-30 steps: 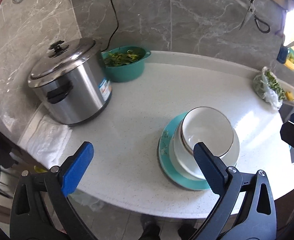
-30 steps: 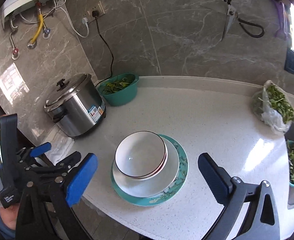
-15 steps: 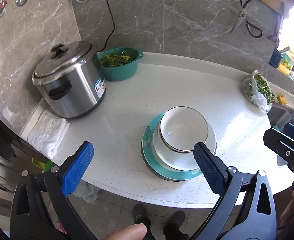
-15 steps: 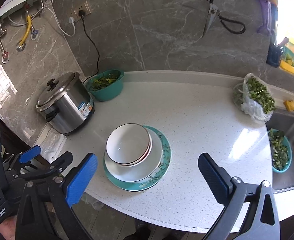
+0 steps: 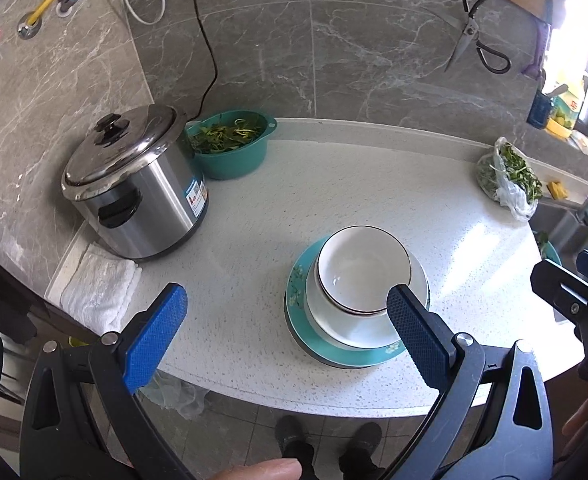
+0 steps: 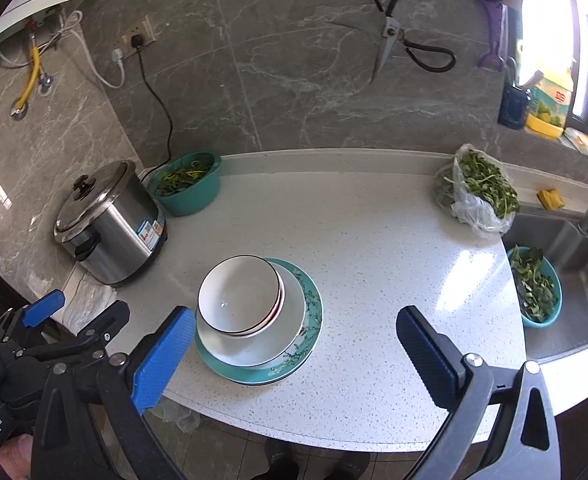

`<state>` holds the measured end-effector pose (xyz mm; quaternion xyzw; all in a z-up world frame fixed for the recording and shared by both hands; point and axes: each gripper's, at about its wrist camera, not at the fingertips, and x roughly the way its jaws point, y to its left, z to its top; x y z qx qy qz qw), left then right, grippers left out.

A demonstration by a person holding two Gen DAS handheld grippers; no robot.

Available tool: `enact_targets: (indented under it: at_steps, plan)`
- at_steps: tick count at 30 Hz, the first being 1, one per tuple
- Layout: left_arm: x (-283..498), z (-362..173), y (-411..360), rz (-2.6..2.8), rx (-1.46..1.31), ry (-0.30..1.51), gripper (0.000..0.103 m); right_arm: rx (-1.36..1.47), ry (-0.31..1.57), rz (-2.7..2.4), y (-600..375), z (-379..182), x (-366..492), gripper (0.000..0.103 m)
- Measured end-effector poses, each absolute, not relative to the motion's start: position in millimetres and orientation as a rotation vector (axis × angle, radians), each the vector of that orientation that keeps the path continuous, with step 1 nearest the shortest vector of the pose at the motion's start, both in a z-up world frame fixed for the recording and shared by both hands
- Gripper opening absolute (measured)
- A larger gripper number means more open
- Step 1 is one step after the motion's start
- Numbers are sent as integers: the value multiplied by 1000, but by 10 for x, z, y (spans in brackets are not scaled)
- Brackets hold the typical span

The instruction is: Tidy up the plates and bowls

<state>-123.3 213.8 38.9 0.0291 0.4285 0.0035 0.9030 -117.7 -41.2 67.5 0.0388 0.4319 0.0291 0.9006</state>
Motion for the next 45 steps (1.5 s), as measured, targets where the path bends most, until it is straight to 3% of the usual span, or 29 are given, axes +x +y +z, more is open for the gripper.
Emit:
enact_targets:
  at_steps: [17,45]
  plan:
    - [-1039,367,2001,-69,97,885,102,106,887,-21,-511,700,-1147,103]
    - [-722,-153,1990,-63,107,994,102,59,1078,-113,-647,312,-955,103]
